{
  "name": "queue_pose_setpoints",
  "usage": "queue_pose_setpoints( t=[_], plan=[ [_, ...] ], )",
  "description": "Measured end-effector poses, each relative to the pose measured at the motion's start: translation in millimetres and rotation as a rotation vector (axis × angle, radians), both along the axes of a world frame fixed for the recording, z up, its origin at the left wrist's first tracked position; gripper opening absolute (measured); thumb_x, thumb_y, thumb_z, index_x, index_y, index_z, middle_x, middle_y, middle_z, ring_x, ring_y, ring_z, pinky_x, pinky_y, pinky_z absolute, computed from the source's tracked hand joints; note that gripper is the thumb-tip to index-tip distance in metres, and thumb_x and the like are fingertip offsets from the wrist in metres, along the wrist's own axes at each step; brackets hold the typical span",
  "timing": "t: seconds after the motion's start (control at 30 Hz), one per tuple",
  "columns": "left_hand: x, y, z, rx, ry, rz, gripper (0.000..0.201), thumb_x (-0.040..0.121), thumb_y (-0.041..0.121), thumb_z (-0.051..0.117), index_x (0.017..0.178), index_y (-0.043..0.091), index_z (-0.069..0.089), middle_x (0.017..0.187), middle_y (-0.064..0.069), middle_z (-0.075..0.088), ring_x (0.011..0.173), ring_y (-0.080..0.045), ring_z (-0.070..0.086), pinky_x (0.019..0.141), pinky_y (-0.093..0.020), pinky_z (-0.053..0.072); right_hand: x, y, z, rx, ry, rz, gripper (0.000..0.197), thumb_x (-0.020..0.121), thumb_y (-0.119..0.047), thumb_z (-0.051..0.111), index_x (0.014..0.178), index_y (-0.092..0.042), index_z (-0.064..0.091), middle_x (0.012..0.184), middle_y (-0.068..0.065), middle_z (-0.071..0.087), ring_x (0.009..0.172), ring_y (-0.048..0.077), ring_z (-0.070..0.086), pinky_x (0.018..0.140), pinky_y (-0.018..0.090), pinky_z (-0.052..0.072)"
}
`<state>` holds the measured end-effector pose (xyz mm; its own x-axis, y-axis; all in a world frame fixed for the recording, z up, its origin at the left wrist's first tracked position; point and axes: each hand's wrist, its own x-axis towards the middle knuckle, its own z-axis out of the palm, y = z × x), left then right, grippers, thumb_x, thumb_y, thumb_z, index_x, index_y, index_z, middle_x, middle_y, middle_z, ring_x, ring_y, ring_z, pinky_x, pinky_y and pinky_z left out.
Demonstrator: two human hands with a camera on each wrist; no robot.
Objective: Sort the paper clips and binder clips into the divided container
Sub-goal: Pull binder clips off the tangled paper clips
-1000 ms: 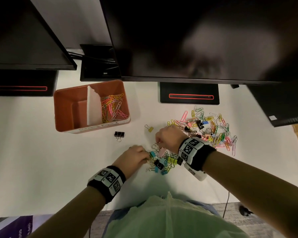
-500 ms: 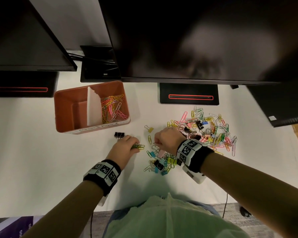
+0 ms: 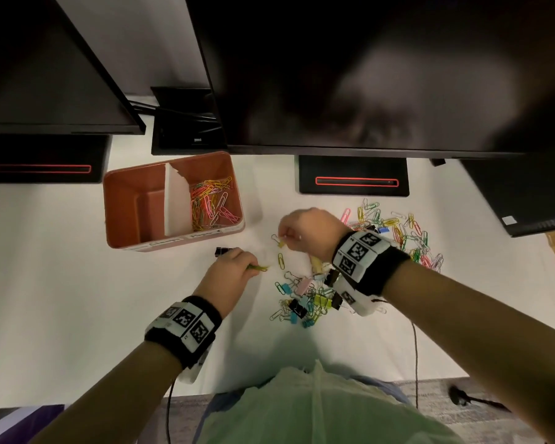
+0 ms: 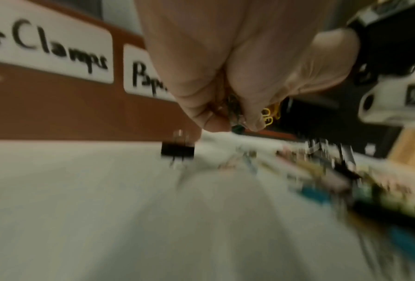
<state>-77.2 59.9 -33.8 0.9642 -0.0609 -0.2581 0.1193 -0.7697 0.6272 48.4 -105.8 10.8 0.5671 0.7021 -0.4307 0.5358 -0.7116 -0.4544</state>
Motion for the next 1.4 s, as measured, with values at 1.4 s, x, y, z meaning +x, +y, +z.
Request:
queue_pose_setpoints(
  t=[1.4],
  plan=[
    [-33, 46, -36, 0.019, 0.06, 0.102, 0.006, 0.079, 0.003, 0.065, 0.08, 0.009, 0.062, 0.078, -0.003, 0.057, 0.077, -0.021, 0.047, 0.073, -0.03, 0.035, -9, 49, -49, -0.222, 0.013, 0.299, 0.022, 0.091, -0.014, 0.047, 0.106, -0.016, 0.063, 0.113, 0.006, 0.062, 0.103, 0.026, 0.057, 0.093, 0.037, 0.046]
  ],
)
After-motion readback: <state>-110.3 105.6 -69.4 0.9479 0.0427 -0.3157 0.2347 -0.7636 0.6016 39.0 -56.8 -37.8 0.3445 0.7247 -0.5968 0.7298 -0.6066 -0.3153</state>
